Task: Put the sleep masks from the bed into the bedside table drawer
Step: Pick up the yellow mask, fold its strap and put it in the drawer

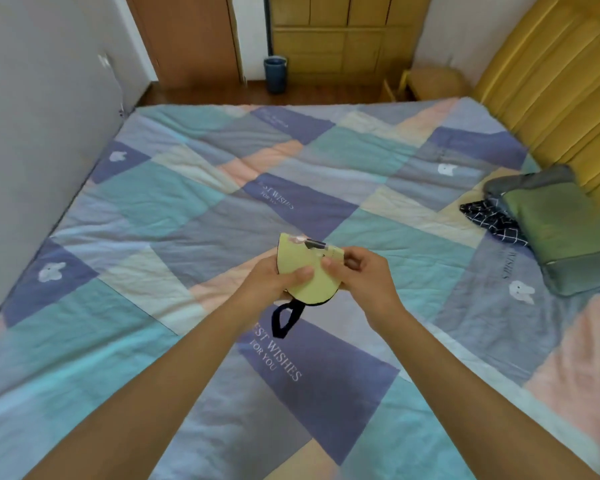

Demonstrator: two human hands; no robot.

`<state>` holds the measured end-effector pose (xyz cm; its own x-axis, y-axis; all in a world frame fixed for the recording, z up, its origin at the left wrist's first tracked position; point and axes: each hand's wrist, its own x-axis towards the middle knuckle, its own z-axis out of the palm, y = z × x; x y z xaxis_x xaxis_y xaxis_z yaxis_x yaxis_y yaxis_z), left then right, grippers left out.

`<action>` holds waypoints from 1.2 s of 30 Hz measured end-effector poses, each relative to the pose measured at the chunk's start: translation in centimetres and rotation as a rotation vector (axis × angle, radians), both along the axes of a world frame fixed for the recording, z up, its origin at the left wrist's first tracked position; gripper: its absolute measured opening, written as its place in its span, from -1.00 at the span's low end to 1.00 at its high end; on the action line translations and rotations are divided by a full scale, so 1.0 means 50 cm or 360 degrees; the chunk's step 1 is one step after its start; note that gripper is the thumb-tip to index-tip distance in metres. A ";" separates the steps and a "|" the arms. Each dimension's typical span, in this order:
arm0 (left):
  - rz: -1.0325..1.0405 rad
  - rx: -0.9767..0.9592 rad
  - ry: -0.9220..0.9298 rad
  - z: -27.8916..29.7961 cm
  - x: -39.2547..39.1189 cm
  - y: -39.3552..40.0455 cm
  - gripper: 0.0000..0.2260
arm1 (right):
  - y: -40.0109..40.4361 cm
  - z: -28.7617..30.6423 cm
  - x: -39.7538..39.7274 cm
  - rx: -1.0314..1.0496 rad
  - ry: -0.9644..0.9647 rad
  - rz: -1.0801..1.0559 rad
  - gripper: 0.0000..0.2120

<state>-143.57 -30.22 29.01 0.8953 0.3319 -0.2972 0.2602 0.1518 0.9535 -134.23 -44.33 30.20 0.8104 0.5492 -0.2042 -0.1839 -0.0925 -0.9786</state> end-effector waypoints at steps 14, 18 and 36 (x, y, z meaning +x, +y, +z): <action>0.0467 0.0271 -0.0468 0.308 -0.024 -0.048 -0.80 | -0.019 0.189 -0.093 -0.0022 -0.0509 0.0126 -0.72; 0.0546 0.0274 -0.0464 0.350 -0.034 -0.047 -0.74 | -0.020 0.216 -0.102 0.0014 -0.0527 0.0125 -0.75; 0.0834 -0.0103 -0.0641 0.391 -0.076 -0.008 -0.69 | -0.065 0.374 -0.085 0.1703 0.0753 0.0322 -0.62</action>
<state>-147.38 -30.63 48.55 0.6657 0.7462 -0.0069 -0.2385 0.2215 0.9455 -138.49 -47.59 48.89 0.6566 0.7323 0.1808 -0.6242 0.6621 -0.4147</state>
